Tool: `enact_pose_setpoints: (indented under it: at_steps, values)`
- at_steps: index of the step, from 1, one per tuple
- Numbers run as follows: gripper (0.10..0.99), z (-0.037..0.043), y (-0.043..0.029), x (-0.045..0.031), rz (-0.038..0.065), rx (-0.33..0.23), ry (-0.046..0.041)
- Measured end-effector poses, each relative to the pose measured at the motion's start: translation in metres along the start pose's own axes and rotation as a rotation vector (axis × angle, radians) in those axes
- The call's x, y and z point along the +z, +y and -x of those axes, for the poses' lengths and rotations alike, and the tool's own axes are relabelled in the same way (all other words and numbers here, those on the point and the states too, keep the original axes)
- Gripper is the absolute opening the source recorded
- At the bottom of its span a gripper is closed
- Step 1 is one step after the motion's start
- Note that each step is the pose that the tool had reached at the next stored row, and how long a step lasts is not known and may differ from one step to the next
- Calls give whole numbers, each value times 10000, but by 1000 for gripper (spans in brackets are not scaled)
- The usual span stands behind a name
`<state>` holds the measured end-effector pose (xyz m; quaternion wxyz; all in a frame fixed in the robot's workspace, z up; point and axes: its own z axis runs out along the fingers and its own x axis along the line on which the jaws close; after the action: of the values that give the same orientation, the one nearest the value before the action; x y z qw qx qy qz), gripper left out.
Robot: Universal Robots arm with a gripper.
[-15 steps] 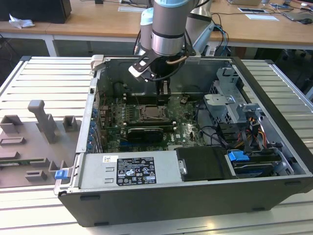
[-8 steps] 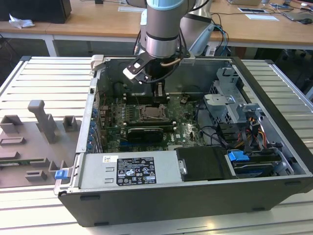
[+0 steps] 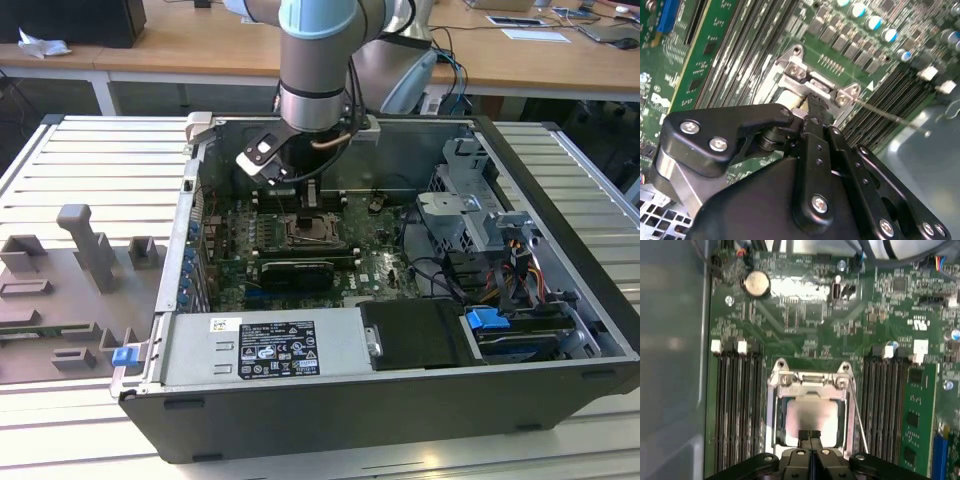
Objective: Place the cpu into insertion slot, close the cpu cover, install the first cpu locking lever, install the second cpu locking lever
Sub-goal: 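Close the cpu cover, then install the first cpu locking lever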
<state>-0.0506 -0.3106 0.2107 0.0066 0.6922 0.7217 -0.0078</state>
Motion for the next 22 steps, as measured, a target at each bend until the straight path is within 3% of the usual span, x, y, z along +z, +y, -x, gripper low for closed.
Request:
enact_pose_setpoints:
  at_steps: [3,7,14,18,20,22]
  values:
    - [106,-1,-20,50,0,-14,-3]
    - [106,0,-20,-31,1,-13,-1]
    - [106,6,132,-31,-36,-15,0]
    - [106,7,142,-38,-38,-14,-1]
    - [106,7,142,-65,-37,-14,0]
    - [106,9,142,-148,-37,-15,0]
